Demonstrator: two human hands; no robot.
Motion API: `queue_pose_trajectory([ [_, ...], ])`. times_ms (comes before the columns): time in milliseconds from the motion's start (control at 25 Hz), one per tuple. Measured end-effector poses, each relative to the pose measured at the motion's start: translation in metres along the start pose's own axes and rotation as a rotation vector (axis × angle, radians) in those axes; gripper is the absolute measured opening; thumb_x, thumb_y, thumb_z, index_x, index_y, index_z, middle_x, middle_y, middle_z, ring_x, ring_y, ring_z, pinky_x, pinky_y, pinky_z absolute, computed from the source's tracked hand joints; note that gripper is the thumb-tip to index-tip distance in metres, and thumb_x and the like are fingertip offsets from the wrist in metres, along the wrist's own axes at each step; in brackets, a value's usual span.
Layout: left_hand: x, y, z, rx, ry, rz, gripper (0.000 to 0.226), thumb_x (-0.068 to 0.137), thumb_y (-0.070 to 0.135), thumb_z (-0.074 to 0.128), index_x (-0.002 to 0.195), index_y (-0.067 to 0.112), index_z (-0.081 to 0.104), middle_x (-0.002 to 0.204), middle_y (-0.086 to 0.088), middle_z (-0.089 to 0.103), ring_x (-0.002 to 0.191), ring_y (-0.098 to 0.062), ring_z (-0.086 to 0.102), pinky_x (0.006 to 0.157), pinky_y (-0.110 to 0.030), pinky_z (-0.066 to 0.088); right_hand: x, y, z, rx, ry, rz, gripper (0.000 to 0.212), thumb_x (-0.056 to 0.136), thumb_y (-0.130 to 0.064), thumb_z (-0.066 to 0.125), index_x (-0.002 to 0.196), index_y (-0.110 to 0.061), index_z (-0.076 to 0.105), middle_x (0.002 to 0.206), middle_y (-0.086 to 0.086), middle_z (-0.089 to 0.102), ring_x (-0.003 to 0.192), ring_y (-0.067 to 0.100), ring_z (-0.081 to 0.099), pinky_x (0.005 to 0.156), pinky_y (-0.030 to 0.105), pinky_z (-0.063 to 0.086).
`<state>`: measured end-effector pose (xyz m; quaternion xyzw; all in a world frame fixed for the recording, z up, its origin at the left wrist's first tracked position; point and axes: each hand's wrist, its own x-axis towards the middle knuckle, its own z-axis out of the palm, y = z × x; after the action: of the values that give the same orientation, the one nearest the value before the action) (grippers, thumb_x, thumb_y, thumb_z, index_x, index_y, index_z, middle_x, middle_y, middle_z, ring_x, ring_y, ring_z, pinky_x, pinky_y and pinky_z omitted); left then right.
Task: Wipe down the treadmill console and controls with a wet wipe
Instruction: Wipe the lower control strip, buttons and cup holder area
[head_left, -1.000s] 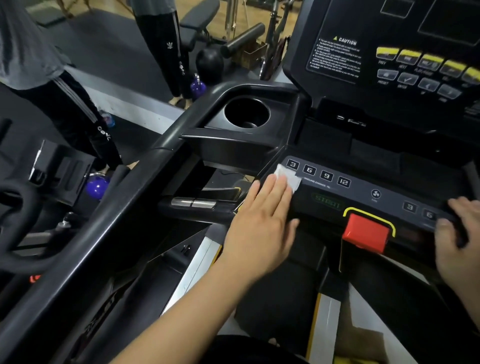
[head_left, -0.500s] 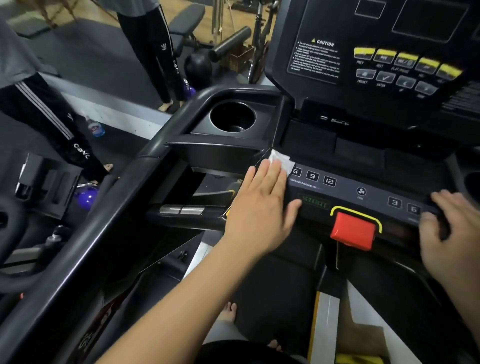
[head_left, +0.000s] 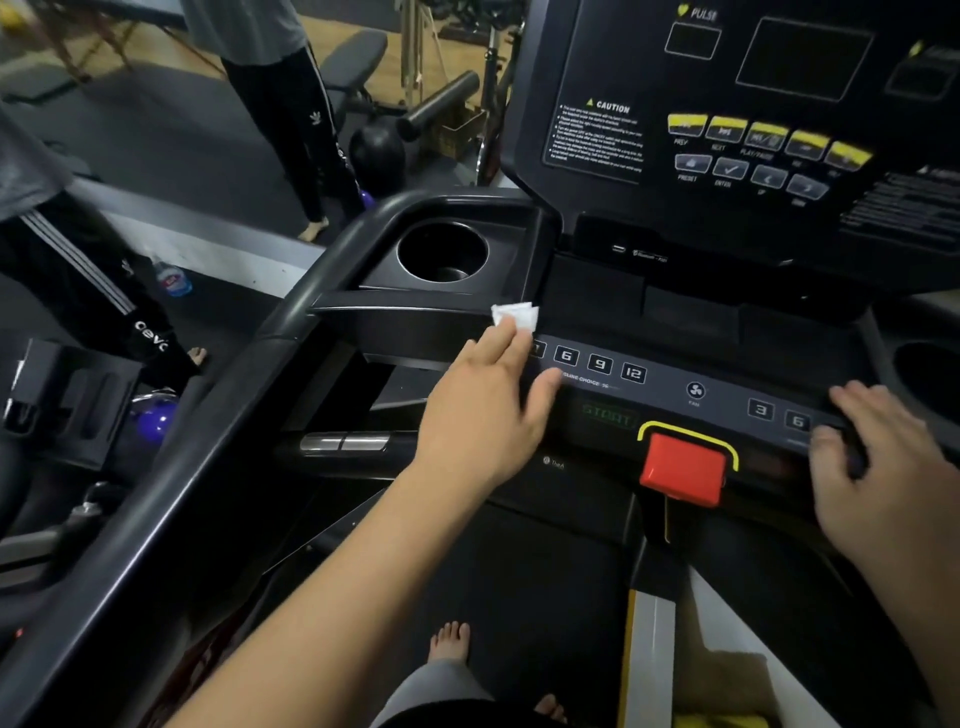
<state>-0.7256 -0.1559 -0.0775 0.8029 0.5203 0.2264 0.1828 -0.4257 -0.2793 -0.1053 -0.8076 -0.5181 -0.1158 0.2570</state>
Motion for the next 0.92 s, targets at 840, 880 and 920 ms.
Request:
queue_pose_trajectory([
  [840, -0.07, -0.065, -0.019, -0.024, 0.3, 0.147, 0.022, 0.083, 0.006, 0.067, 0.099, 0.017, 0.076, 0.081, 0.01, 0.073, 0.066, -0.018, 0.05, 0.058, -0.034, 0.049, 0.001, 0.022, 0.02, 0.005, 0.037, -0.018, 0.048, 0.095, -0.032, 0.037, 0.134, -0.009, 0.049, 0.143, 0.015, 0.048, 0.14, 0.028, 0.037, 0.115, 0.055, 0.028],
  [880, -0.068, -0.056, -0.013, 0.032, 0.298, 0.164, 0.026, 0.082, 0.001, 0.065, 0.101, 0.018, 0.074, 0.081, 0.01, 0.072, 0.065, -0.019, 0.046, 0.057, -0.034, 0.047, 0.001, 0.022, 0.021, 0.003, 0.029, -0.015, 0.047, 0.095, -0.033, 0.036, 0.135, -0.01, 0.048, 0.144, 0.013, 0.047, 0.14, 0.027, 0.036, 0.115, 0.054, 0.028],
  [920, -0.066, -0.045, -0.005, 0.068, 0.284, 0.211, 0.034, 0.079, -0.003, 0.062, 0.104, 0.018, 0.072, 0.083, 0.009, 0.071, 0.066, -0.02, 0.044, 0.059, -0.035, 0.046, 0.002, 0.023, 0.021, -0.001, 0.022, -0.01, 0.048, 0.095, -0.034, 0.036, 0.136, -0.011, 0.047, 0.145, 0.012, 0.046, 0.141, 0.026, 0.035, 0.116, 0.054, 0.027],
])
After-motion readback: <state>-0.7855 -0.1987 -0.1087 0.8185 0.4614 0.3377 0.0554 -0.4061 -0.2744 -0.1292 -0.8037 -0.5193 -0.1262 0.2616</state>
